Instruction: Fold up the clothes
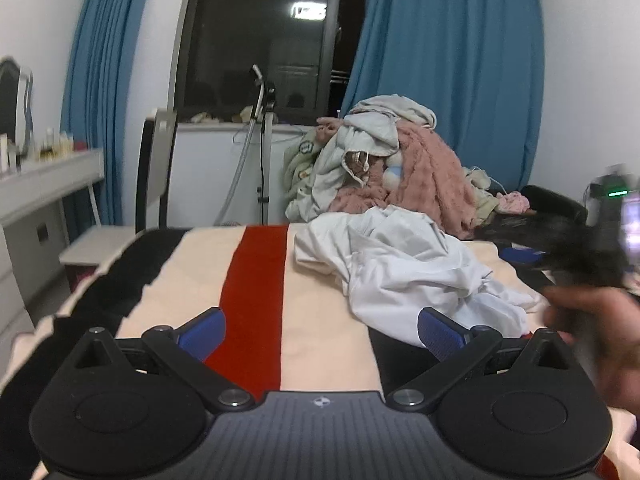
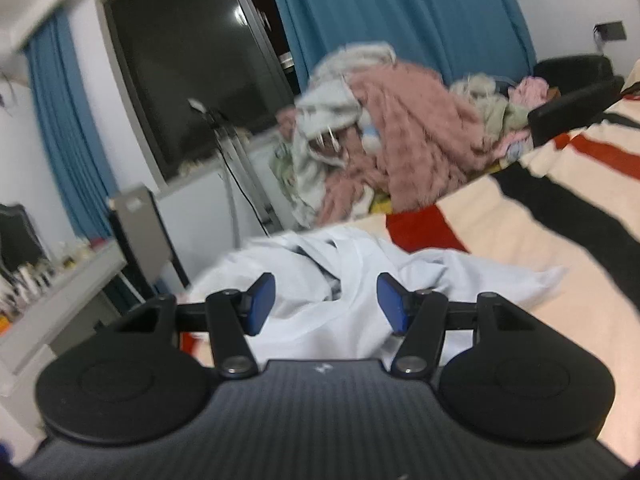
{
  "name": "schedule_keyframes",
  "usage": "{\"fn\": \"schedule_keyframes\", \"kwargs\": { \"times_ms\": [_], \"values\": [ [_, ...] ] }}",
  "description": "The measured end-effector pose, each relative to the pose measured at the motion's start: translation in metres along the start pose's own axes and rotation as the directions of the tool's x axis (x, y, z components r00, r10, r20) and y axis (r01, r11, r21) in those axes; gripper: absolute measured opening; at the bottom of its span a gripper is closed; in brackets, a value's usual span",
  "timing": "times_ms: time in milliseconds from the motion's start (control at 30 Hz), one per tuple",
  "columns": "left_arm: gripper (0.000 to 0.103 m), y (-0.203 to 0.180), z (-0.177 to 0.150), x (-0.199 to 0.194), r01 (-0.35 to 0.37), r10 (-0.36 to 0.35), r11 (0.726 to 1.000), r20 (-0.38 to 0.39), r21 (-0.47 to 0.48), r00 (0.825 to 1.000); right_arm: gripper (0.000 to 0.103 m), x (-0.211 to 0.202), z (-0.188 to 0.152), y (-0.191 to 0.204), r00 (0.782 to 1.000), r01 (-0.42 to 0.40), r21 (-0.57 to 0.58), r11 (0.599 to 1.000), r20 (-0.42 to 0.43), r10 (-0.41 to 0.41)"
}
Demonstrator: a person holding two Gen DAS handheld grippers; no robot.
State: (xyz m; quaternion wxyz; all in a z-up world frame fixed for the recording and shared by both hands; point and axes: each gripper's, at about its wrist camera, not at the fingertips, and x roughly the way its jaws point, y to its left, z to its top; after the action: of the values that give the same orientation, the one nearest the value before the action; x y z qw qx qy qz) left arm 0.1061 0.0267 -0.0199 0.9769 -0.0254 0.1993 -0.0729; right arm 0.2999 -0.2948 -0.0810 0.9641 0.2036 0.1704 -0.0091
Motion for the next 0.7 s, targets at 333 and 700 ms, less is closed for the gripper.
{"fn": "schedule_keyframes", "kwargs": {
  "times_ms": [333,700],
  "values": [
    [0.102,0.032,-0.011,0.034,-0.027,0.027,1.000,0.015,-0.004,1.000,0.006,0.089,-0.021,0.000,0.983,0.103,-0.111,0.988,-0.138,-0.118],
    [0.102,0.016,-0.012,0.000,0.047,-0.046,0.998,0.028,-0.037,0.999,0.005,-0.099,-0.006,0.024,0.996,0.019,-0.193,0.981,0.085,-0.003]
  ]
}}
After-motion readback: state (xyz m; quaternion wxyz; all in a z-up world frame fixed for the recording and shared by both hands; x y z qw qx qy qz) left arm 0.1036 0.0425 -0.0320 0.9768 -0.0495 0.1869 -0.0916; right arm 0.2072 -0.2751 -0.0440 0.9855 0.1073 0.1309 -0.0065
